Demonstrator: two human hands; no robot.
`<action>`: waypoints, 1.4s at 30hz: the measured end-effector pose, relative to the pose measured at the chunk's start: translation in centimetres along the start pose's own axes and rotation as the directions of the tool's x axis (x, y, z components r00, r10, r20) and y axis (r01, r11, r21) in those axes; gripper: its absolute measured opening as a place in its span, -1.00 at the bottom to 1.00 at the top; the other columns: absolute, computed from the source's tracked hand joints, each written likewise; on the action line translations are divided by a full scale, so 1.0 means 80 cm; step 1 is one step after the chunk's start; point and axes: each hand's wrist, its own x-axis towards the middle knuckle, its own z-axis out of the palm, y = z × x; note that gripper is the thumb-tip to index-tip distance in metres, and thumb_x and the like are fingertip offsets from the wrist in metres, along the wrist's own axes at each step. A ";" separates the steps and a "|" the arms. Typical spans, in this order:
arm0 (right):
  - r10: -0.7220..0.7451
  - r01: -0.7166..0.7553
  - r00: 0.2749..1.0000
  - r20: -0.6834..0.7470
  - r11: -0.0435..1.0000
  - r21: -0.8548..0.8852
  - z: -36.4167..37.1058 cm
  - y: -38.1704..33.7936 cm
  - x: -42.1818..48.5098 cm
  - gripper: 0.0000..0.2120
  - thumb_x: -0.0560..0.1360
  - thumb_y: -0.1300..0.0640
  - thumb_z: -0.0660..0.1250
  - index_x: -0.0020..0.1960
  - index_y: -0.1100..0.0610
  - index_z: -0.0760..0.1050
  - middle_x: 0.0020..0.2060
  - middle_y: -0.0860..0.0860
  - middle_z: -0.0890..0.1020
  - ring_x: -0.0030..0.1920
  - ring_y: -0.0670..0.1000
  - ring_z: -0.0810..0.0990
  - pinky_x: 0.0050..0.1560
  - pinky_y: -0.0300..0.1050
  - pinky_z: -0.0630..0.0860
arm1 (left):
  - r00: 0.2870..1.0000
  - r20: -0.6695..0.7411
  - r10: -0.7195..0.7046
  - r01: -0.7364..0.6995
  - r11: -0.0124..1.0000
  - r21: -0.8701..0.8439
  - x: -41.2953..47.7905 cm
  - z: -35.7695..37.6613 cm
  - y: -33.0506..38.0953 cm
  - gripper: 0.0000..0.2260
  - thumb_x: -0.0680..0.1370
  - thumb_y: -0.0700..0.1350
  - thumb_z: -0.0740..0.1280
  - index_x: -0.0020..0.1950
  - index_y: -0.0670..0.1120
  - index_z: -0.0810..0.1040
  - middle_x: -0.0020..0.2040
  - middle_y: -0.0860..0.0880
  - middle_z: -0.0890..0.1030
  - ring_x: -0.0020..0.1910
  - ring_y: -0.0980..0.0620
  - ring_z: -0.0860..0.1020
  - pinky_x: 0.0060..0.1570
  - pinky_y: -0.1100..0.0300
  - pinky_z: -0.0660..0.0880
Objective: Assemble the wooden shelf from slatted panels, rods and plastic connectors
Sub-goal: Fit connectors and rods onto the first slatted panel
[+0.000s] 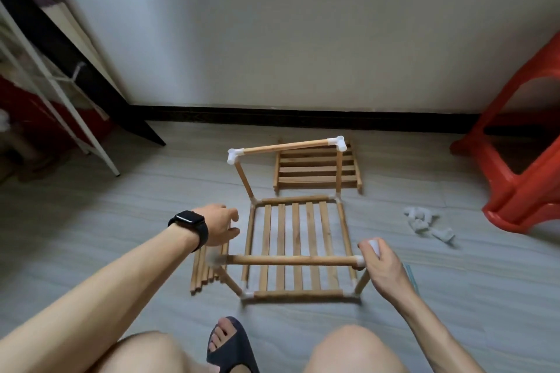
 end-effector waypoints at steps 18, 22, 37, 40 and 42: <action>0.057 -0.061 0.988 -0.142 0.998 -0.024 0.054 -0.019 0.015 -0.72 0.65 0.04 0.18 -0.13 0.21 0.41 -0.33 0.08 0.50 -0.30 0.06 0.43 -0.26 -0.06 0.37 | 0.915 -0.166 -0.367 -0.082 0.233 -0.969 -0.007 0.144 -0.029 -0.82 0.59 -0.31 0.17 -0.13 -0.10 0.48 -0.23 -0.12 0.56 -0.28 -0.05 0.54 -0.31 0.11 0.51; 0.053 -0.053 0.993 -0.107 0.999 -0.004 0.051 -0.025 0.018 -0.75 0.65 0.07 0.18 -0.13 0.21 0.41 -0.34 0.07 0.47 -0.32 0.04 0.40 -0.29 -0.04 0.34 | 0.933 -0.145 -0.331 -0.072 0.223 -0.972 0.000 0.141 -0.035 -0.81 0.59 -0.31 0.15 -0.11 -0.08 0.47 -0.20 -0.10 0.55 -0.25 -0.02 0.54 -0.32 0.14 0.50; 0.027 -0.002 0.974 -0.224 0.994 0.111 0.068 -0.008 0.015 -0.82 0.51 0.12 0.34 -0.26 0.07 0.48 -0.39 0.06 0.52 -0.27 0.13 0.50 -0.24 0.01 0.42 | 0.940 -0.173 -0.295 -0.074 0.318 -0.945 -0.007 0.148 -0.043 -0.84 0.64 -0.22 0.18 -0.12 -0.08 0.46 -0.20 -0.13 0.59 -0.20 -0.10 0.61 -0.28 0.14 0.56; 0.023 -0.004 0.981 -0.195 0.995 0.101 0.064 0.005 0.004 -0.81 0.55 0.18 0.33 -0.24 0.12 0.46 -0.39 0.08 0.49 -0.32 0.11 0.49 -0.31 -0.06 0.39 | 0.940 -0.192 -0.282 -0.091 0.336 -0.937 -0.017 0.159 -0.040 -0.83 0.64 -0.23 0.18 -0.13 -0.08 0.45 -0.20 -0.16 0.59 -0.23 -0.08 0.59 -0.32 0.19 0.55; 0.034 -0.014 0.980 -0.196 0.994 0.106 0.062 0.010 0.003 -0.80 0.56 0.19 0.33 -0.24 0.13 0.46 -0.39 0.09 0.48 -0.35 0.11 0.49 -0.33 -0.07 0.39 | 0.926 -0.225 -0.304 -0.102 0.372 -0.923 -0.020 0.166 -0.033 -0.83 0.65 -0.21 0.18 -0.12 -0.09 0.45 -0.22 -0.16 0.57 -0.28 -0.02 0.56 -0.38 0.27 0.51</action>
